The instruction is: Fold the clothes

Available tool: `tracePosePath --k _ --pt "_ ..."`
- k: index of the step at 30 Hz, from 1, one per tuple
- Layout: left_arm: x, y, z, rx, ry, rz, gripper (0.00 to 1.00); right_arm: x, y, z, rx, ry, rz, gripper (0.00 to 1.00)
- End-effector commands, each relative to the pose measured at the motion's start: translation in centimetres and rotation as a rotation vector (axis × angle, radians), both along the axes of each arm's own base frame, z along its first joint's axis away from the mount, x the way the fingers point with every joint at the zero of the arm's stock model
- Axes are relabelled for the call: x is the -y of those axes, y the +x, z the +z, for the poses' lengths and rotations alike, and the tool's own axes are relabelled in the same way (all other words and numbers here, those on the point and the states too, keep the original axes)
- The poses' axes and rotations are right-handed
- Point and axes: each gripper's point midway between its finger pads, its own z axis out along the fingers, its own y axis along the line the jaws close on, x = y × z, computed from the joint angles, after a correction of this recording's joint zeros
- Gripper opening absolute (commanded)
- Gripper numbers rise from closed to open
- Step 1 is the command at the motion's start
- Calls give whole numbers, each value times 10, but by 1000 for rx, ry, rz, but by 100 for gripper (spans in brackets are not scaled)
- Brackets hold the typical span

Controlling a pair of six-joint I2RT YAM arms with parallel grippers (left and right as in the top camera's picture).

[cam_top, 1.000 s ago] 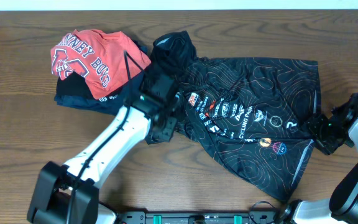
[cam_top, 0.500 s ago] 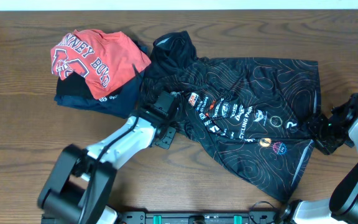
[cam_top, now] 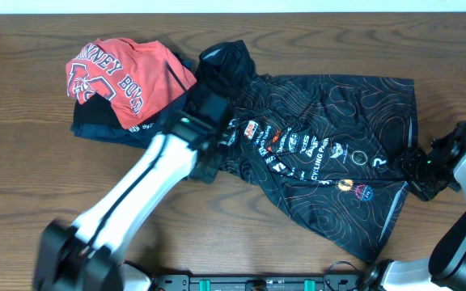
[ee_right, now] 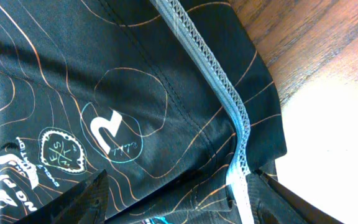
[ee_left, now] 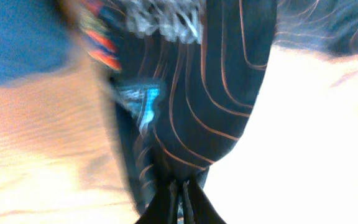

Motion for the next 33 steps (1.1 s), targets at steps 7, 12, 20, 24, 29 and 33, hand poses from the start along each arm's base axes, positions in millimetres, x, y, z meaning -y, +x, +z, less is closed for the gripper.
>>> tracePosePath --k 7,12,20,24,29,33 --pt "-36 61 67 401 71 130 6 2 1 3 15 1 -13 70" --pt "-59 89 71 481 119 210 6 2 1 3 14 1 -13 70" --pt "-139 94 79 550 293 507 6 2 1 3 14 1 -13 70" --pt "-159 90 75 534 285 599 6 2 1 3 14 1 -13 70" --pt "-149 90 64 479 174 599 6 2 1 3 14 1 -13 70" --pt "-124 89 58 423 49 530 6 -3 1 3 10 13 -2 71"
